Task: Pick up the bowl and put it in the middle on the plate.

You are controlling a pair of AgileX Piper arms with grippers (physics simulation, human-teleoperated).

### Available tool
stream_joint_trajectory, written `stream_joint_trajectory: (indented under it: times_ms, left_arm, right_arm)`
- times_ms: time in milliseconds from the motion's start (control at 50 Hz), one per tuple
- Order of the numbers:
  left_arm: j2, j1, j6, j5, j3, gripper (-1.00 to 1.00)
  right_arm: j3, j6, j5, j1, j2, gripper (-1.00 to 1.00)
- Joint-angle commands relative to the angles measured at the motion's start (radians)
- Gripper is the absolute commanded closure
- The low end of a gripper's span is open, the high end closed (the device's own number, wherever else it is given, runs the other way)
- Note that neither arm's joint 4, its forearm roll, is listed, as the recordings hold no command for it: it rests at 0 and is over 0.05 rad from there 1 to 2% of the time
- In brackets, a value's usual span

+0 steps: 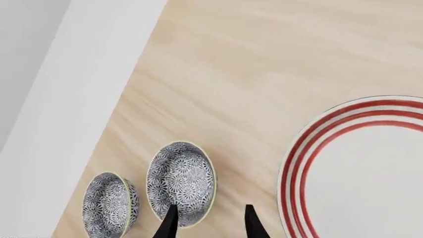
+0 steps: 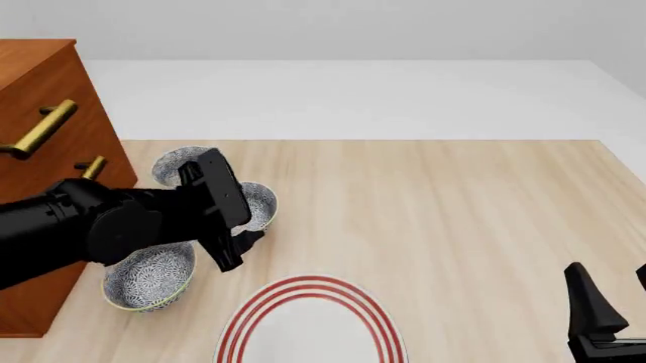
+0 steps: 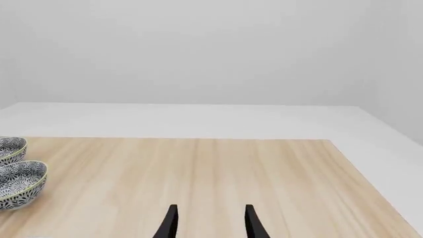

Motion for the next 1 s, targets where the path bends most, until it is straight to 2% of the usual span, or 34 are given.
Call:
stream_joint_trajectory:
  times_ms: [20,100,220,260,480,560,660,860,1000]
  left_arm:
    - [0.071,0.006,0.009,0.028,-0.048,-1.0]
    - [0.106,-0.011,0.016,0.039,-0.037,-1.0]
    - [0.11,0.026,0.037,0.041,-0.039,-1.0]
    - [0.105,0.041,0.009,0.056,-0.059,-1.0]
    - [0.114,0.074,0.048,0.055,-0.057,-1.0]
    - [0.134,0.038,0.003,0.071,-0.09,-1.0]
    - [0.162,0.045,0.017,0.045,-0.067,-1.0]
    - [0.228,0.033,-0.015,0.039,-0.099,-1.0]
    - [0.248,0.04,0.002,0.028,-0.102,-1.0]
  right_arm:
    - [-0.002,0.001,0.003,0.0,0.0,-1.0]
    - [0.0,0.002,0.0,0.0,0.001,-1.0]
    - [0.001,0.002,-0.002,0.0,0.001,-1.0]
    - [-0.001,-0.001,0.0,0.0,0.0,-1.0]
    - [0.001,-0.001,-0.002,0.0,0.001,-1.0]
    - [0.001,0.001,-0.001,-0.001,0.002,-1.0]
    - [0.001,0.001,-0.002,-0.001,0.002,-1.0]
    - [0.001,0.001,-0.001,-0.001,0.001,-1.0]
    - [0.0,0.0,0.0,-0.001,0.0,-1.0]
